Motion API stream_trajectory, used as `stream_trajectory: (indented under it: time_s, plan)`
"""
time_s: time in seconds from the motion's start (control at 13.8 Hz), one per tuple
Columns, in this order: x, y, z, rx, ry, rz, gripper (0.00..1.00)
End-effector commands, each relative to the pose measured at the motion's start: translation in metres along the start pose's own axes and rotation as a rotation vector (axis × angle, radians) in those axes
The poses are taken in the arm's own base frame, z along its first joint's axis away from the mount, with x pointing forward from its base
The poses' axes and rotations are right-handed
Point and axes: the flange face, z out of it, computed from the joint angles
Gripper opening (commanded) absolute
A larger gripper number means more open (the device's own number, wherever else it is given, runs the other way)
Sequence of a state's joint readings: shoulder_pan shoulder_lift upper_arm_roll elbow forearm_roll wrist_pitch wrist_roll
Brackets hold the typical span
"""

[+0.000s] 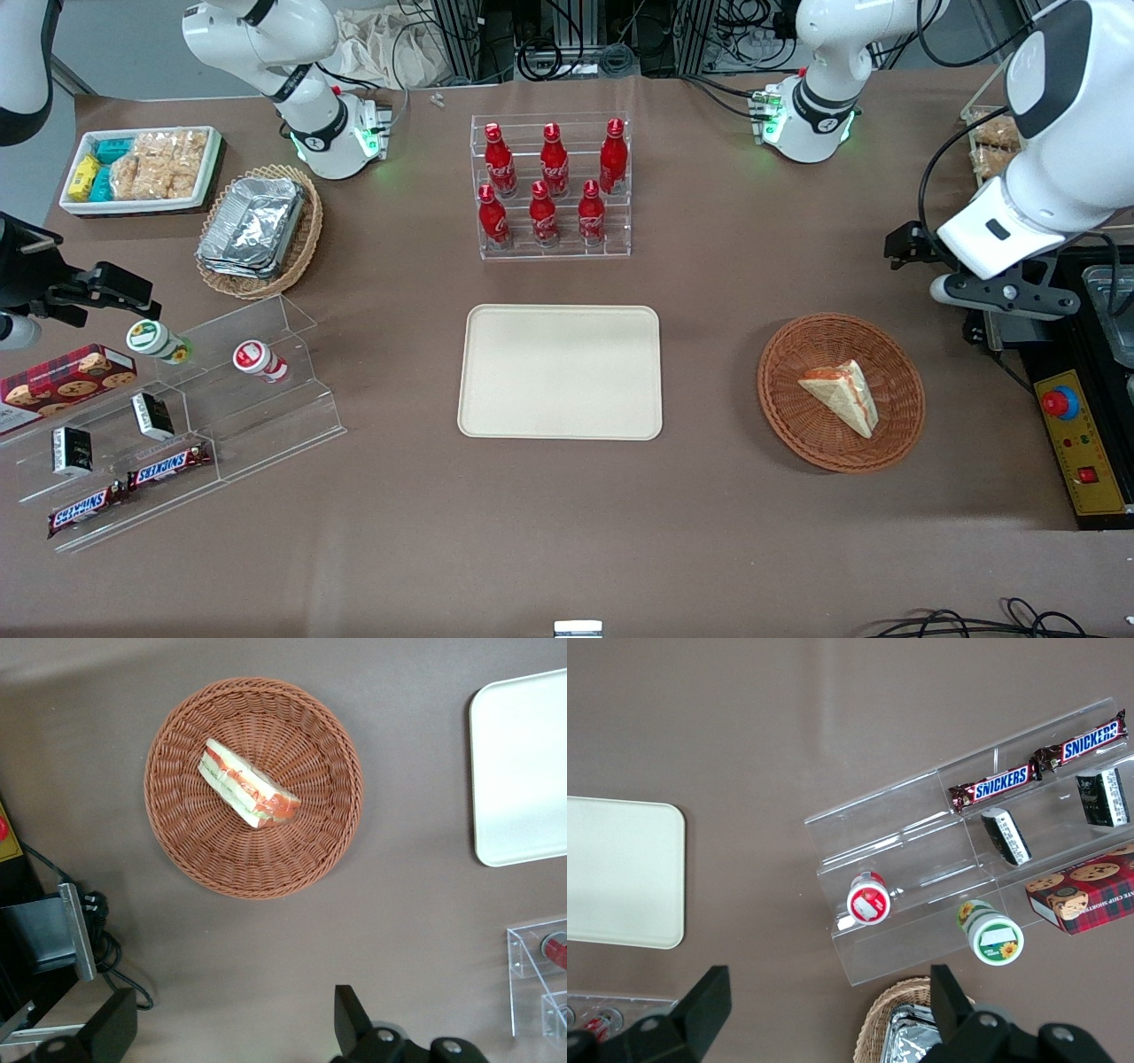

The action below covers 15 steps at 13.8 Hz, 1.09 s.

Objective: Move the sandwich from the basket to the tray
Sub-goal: 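Lower the left gripper over the wrapped sandwich in the wicker basket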

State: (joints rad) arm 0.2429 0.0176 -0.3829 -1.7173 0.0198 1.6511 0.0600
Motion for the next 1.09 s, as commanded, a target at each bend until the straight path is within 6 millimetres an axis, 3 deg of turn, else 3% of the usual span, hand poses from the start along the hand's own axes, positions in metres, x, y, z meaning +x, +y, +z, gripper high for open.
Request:
stream_trajectory:
  time_s: [0.0, 0.29, 0.58, 0.8, 1.02]
  plan:
    - [0.005, 0.0, -0.003, -0.004, -0.009, -0.028, 1.0]
    - [0.022, -0.006, 0.004, -0.009, -0.017, -0.065, 1.0]
    - [0.039, -0.008, 0.045, 0.014, 0.038, -0.334, 1.0]
    - [0.055, -0.013, 0.092, -0.005, 0.035, -0.441, 1.0]
    - [0.065, -0.013, 0.127, -0.026, 0.027, -0.648, 1.0]
